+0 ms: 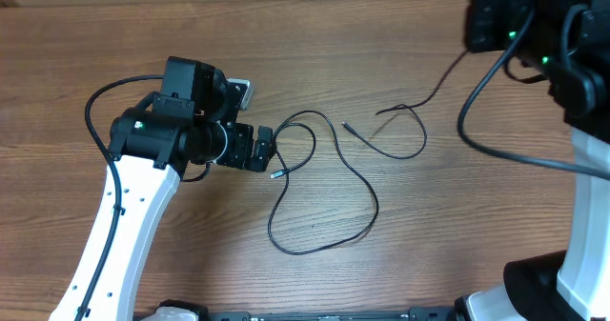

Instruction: Untangle cables

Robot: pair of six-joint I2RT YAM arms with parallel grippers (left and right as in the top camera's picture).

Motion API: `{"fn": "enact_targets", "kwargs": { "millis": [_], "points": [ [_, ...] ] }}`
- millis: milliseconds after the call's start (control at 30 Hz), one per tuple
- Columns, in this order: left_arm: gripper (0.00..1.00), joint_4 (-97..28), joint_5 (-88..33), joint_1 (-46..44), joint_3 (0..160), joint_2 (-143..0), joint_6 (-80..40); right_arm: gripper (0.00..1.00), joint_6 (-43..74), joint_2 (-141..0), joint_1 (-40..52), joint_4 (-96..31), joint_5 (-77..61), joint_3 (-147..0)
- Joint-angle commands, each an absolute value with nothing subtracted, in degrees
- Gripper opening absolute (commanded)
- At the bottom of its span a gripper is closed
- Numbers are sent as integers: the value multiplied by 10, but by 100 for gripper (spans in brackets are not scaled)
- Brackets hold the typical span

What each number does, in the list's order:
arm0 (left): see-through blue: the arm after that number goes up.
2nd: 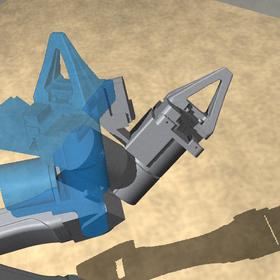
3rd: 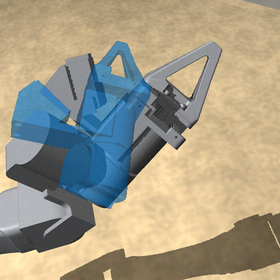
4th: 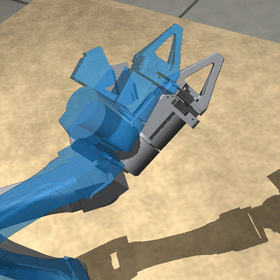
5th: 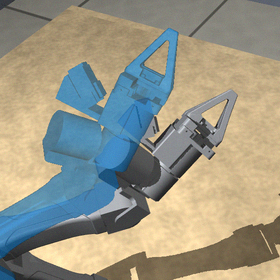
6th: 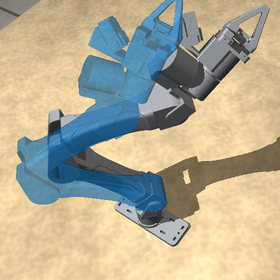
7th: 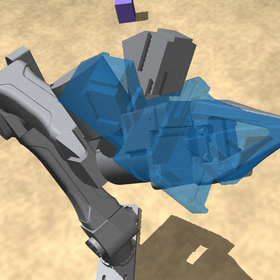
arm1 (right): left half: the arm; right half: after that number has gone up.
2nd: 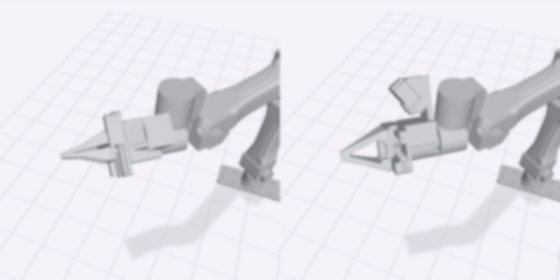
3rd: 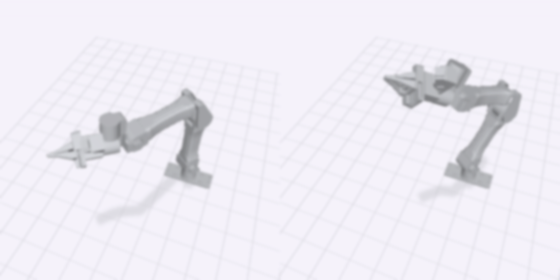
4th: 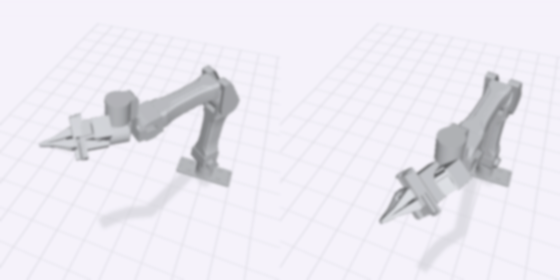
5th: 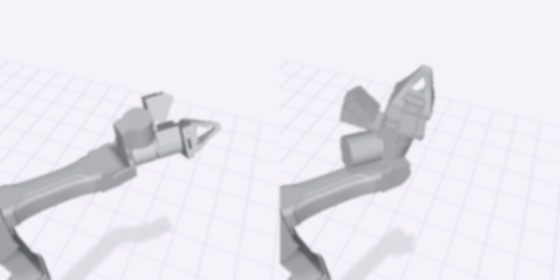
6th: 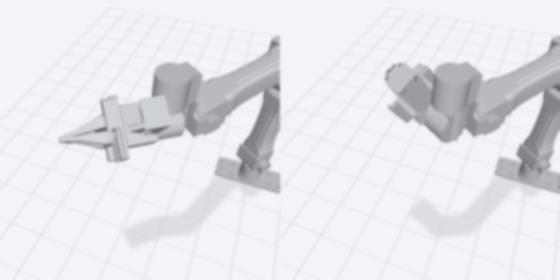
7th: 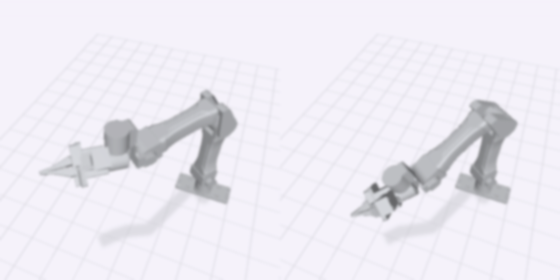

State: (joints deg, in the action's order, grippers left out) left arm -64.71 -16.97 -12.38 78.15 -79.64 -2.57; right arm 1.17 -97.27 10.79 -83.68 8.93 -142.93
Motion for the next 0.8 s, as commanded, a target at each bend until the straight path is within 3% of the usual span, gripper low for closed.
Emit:
{"fn": "enact_targets", "kwargs": {
  "millis": [0, 367, 600, 767],
  "points": [
    [100, -645, -174, -124, 786, -794, -13, 4, 33, -975, 49, -825, 211, -1437],
    [100, -645, -174, -124, 786, -794, -13, 4, 48, -962, -245, -646, 199, -1438],
    [100, -645, -174, -124, 786, -794, -13, 4, 25, -957, -345, -477, 199, -1438],
    [99, -645, -174, -124, 786, -794, -13, 4, -20, -958, -353, -404, 197, -1437]
  ]
}}
